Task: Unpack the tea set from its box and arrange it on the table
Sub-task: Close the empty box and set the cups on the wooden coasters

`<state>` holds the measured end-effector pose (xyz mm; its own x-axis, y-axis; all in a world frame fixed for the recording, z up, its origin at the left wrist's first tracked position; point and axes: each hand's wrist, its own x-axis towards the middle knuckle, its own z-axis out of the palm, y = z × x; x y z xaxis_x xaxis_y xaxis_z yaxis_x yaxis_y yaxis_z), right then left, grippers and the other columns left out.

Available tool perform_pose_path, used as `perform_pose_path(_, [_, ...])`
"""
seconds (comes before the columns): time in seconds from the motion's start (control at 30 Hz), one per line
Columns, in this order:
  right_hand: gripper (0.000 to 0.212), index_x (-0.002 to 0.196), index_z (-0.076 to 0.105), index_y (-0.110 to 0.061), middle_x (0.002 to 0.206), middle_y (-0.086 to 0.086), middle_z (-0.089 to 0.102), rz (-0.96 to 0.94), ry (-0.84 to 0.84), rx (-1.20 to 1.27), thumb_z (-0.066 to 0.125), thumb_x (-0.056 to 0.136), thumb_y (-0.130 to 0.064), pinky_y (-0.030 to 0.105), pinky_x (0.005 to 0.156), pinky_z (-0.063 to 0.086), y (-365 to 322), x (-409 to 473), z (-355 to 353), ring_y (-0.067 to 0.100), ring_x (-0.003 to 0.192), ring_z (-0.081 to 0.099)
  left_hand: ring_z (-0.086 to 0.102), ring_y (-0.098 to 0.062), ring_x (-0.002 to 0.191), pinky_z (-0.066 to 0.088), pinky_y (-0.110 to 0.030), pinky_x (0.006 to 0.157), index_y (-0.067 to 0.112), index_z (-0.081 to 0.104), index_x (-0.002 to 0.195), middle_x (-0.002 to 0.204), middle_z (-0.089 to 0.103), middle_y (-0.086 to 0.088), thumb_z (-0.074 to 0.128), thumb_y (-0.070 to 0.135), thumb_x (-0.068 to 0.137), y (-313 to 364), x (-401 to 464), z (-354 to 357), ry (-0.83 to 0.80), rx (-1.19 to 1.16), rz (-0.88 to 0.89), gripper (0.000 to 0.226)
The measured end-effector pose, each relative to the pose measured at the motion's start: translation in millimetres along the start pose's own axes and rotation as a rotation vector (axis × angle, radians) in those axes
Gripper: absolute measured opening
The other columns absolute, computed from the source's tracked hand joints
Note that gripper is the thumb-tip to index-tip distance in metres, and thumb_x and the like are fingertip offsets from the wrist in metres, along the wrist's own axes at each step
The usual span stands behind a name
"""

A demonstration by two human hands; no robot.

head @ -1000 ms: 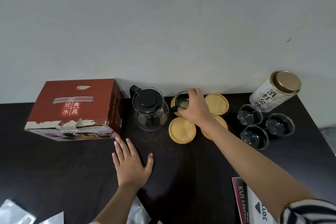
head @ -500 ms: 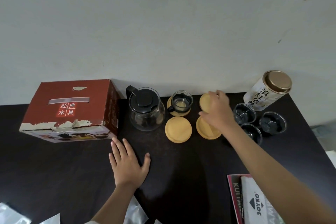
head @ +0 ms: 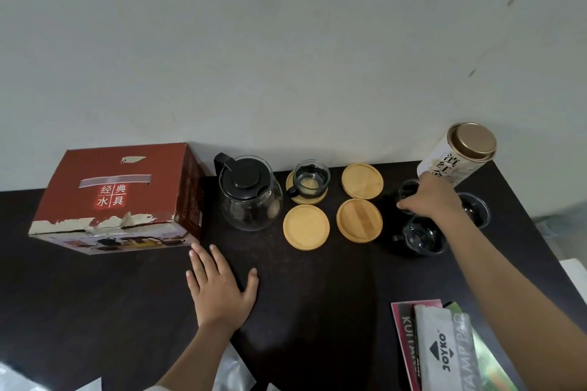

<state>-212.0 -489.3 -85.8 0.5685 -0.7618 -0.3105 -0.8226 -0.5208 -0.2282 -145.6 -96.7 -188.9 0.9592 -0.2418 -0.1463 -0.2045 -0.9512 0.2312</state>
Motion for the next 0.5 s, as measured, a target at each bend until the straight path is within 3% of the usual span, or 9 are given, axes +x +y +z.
perform_pose_path(0.07, [0.057,0.104,0.054,-0.007,0.097,0.012,0.059,-0.024,0.040,0.028,0.083,0.061,-0.031,0.033,0.062,0.045,-4.3,0.8,1.1,0.031,0.089,0.058,-0.003,-0.036,0.145,0.013,-0.053,0.114,-0.003,0.016,0.147,0.155,0.000,-0.026,0.023,0.068,0.078,0.1,0.3,0.4,0.004,0.004,0.002,0.099])
perform_pose_path(0.17, [0.059,0.102,0.058,-0.009,0.098,0.013,0.061,-0.126,0.080,0.113,0.081,0.055,-0.036,0.036,0.068,0.051,-17.2,5.5,2.5,0.032,0.091,0.059,-0.001,-0.036,0.145,0.015,-0.054,0.114,-0.003,0.017,0.146,0.155,0.002,-0.026,0.024,0.068,0.078,0.1,0.2,1.0,0.004,0.008,0.003,0.099])
perform_pose_path(0.27, [0.069,0.117,0.057,-0.008,0.111,0.016,0.059,-0.232,0.103,0.179,0.082,0.058,-0.035,0.041,0.082,0.053,-35.8,11.9,4.8,0.035,0.106,0.057,-0.002,-0.036,0.145,0.014,-0.054,0.114,-0.003,0.017,0.147,0.155,0.001,-0.026,0.023,0.068,0.078,-0.3,0.3,0.9,0.005,0.010,0.003,0.099])
perform_pose_path(0.33, [0.082,0.134,0.048,-0.005,0.128,0.017,0.053,-0.250,0.084,0.194,0.083,0.064,-0.028,0.041,0.093,0.048,-50.0,14.7,6.6,0.035,0.120,0.049,-0.001,-0.036,0.145,0.014,-0.054,0.114,-0.004,0.018,0.146,0.155,0.001,-0.026,0.023,0.068,0.077,-0.6,0.7,0.3,0.009,0.010,0.003,0.099])
perform_pose_path(0.5, [0.088,0.141,0.040,-0.004,0.139,0.015,0.046,-0.296,0.024,0.222,0.084,0.067,-0.023,0.040,0.100,0.043,-71.1,20.1,19.0,0.032,0.128,0.044,0.001,-0.037,0.145,0.016,-0.054,0.113,-0.004,0.019,0.146,0.155,0.003,-0.026,0.024,0.067,0.078,-1.5,0.8,0.8,0.008,0.014,0.003,0.099])
